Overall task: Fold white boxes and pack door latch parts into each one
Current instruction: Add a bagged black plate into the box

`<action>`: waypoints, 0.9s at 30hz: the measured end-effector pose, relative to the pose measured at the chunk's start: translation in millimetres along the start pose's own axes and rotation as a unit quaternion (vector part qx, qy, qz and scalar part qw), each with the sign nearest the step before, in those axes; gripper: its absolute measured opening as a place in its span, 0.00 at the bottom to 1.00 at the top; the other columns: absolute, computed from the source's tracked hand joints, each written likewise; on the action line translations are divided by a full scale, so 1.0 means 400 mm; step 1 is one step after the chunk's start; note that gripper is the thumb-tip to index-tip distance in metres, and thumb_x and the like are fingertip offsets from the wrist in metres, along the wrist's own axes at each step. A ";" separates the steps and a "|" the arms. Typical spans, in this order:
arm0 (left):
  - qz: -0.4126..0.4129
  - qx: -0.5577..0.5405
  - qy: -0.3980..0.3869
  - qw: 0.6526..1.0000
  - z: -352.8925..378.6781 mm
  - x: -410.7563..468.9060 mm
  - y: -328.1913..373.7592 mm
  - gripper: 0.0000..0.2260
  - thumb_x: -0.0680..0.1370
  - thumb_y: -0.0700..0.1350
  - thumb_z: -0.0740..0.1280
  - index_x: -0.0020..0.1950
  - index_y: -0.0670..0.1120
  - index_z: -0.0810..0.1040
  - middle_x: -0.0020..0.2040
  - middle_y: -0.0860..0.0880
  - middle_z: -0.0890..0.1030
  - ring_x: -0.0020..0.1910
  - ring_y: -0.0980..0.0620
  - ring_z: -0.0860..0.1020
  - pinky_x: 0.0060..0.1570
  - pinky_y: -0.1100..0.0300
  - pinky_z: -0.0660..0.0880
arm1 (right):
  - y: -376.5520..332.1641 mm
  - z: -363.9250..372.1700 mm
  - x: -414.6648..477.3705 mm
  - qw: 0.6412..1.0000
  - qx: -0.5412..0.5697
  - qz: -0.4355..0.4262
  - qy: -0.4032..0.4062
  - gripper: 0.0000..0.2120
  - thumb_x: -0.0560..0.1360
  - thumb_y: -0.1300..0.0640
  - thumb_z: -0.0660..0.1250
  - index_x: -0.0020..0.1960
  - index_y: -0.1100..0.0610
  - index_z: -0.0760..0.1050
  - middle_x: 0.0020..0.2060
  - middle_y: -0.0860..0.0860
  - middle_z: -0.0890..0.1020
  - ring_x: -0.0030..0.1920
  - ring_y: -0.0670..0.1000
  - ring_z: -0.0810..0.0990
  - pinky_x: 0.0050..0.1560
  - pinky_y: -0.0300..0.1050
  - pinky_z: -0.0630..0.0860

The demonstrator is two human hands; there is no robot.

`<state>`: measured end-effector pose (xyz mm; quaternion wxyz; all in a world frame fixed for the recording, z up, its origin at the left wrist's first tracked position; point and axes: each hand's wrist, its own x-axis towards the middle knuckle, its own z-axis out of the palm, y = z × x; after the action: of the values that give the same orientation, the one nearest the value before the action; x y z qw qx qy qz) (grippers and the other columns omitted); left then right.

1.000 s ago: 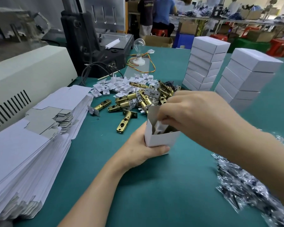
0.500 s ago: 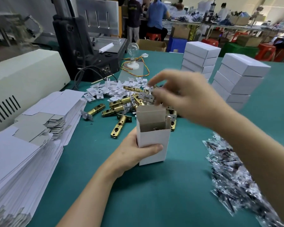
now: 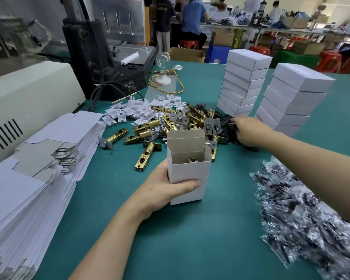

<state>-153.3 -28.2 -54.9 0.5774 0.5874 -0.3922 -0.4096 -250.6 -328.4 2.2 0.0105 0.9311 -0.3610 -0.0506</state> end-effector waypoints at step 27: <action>-0.009 0.008 -0.004 1.000 -0.004 0.000 -0.003 0.24 0.74 0.44 0.77 0.69 0.48 0.78 0.63 0.46 0.85 0.64 0.46 0.82 0.67 0.48 0.79 | 0.006 0.019 0.029 0.999 -0.015 -0.028 0.035 0.30 0.75 0.70 0.61 0.73 0.49 0.71 0.61 0.57 0.81 0.57 0.62 0.81 0.41 0.47 0.73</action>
<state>-151.8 -27.7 -56.1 0.5669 0.5940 -0.3926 -0.4142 -244.5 -338.0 -6.1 0.0355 0.9418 -0.3334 -0.0235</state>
